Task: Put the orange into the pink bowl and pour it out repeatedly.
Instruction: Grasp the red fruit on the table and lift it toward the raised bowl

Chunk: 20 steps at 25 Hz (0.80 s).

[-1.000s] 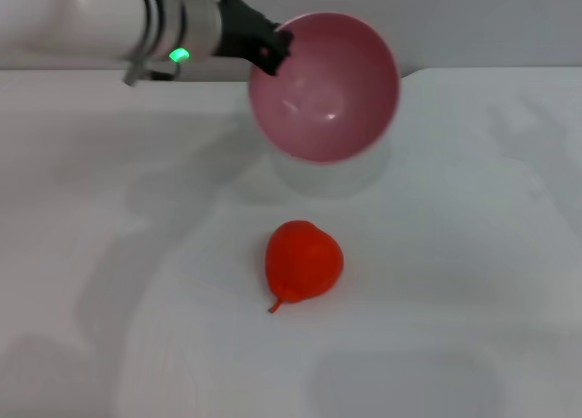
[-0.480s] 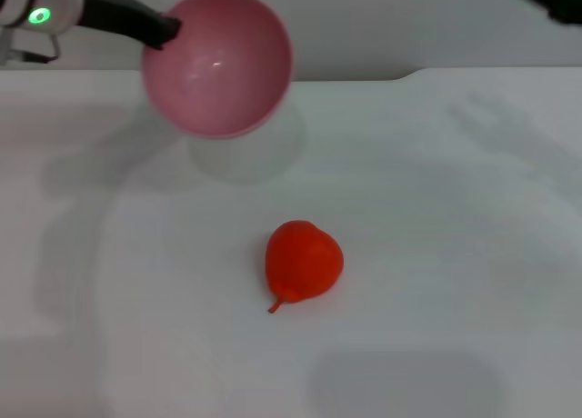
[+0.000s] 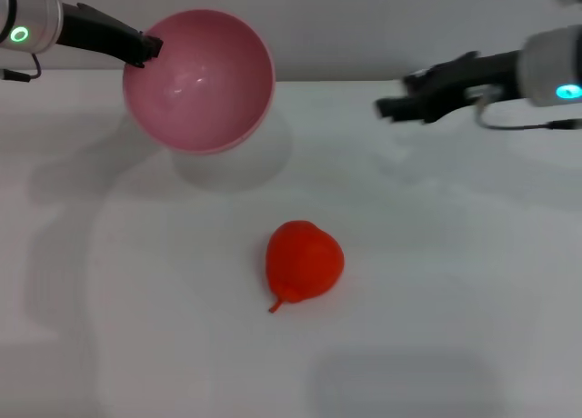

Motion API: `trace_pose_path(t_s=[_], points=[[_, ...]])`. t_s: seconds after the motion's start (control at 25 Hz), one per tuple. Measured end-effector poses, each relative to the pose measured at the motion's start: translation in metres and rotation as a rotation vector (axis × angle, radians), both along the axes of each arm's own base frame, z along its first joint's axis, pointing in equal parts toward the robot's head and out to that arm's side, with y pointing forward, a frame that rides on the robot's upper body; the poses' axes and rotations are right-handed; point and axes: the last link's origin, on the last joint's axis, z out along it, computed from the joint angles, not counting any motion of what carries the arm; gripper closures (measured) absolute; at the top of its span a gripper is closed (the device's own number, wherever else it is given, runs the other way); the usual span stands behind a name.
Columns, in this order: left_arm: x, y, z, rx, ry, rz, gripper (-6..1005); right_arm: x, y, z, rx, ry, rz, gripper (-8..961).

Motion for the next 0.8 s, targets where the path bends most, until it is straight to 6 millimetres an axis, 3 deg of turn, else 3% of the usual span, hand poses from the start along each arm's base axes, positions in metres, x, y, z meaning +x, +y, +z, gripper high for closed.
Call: trace_pose_path(t_s=[0.08, 0.24, 0.8], points=[[0.000, 0.000, 0.001, 0.001, 0.000, 0.000, 959, -0.016, -0.004, -0.016, -0.070, -0.036, 0.047, 419], [0.000, 0.000, 0.002, 0.003, 0.001, 0.002, 959, -0.029, -0.011, -0.040, -0.181, -0.089, 0.080, 418], [-0.001, 0.001, 0.005, 0.013, 0.000, 0.008, 959, -0.021, -0.042, -0.092, -0.378, -0.139, 0.069, 442]])
